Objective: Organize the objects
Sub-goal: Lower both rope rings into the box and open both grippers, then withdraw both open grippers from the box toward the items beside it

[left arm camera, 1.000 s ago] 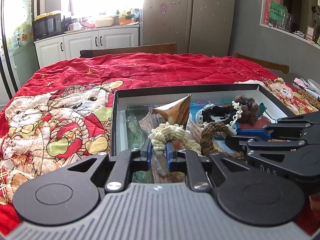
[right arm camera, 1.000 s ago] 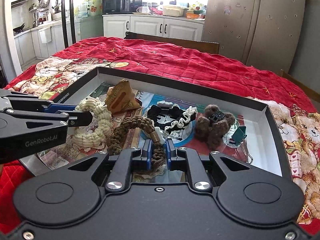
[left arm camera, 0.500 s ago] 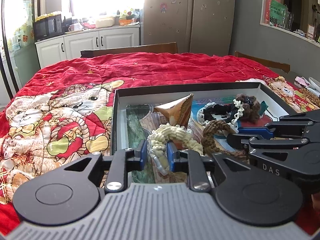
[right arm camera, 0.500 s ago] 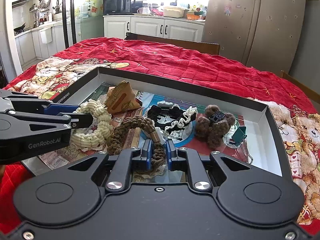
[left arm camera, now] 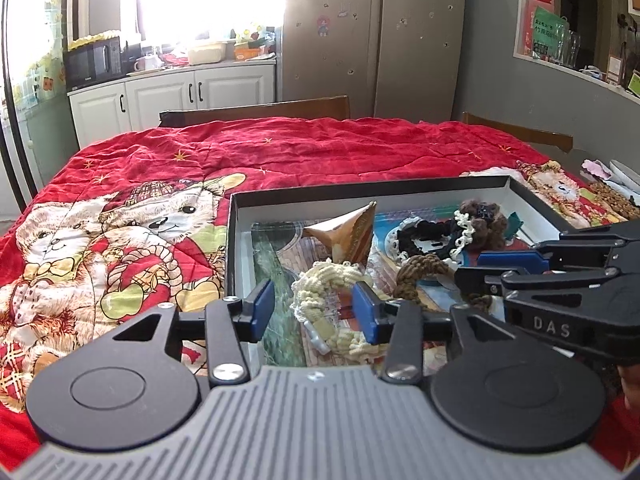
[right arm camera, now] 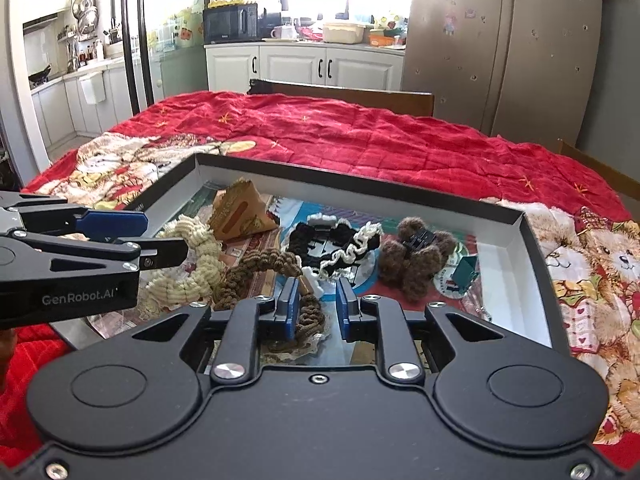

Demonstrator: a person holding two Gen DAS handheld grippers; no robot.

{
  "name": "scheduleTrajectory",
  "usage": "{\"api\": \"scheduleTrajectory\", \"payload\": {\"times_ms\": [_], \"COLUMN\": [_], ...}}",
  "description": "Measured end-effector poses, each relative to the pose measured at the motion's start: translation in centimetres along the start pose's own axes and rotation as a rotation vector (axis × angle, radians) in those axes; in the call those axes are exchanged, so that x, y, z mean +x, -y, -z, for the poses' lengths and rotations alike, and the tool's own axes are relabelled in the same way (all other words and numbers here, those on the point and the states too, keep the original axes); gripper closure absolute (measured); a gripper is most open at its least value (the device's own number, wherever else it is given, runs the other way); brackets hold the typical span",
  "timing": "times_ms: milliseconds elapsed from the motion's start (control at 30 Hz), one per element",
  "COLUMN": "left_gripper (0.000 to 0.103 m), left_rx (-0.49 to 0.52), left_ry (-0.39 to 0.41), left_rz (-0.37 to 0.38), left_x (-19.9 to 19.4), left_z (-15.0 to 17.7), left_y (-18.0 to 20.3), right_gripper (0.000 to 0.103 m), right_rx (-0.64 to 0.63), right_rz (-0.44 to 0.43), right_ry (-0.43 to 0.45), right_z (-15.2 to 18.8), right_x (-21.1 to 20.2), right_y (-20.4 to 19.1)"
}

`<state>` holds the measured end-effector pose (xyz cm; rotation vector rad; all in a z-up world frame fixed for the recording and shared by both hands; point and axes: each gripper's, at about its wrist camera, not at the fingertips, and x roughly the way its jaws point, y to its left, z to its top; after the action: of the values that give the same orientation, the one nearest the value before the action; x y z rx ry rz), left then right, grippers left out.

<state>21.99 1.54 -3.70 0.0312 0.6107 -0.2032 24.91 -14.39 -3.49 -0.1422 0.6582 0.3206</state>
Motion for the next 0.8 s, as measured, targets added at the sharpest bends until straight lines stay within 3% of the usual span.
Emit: {"api": "scheduleTrajectory", "payload": {"times_ms": [800], "left_gripper": [0.029], "left_rx": [0.073], "left_ry": [0.129], "left_rz": [0.027], "left_x": [-7.8], "left_z": [-1.2], "left_y": [1.7], "right_gripper": [0.084], "right_rx": [-0.031], "right_rz": [-0.013], "right_ry": [0.102], "right_z": [0.3], "right_x": [-8.6], "right_y": [1.8]}}
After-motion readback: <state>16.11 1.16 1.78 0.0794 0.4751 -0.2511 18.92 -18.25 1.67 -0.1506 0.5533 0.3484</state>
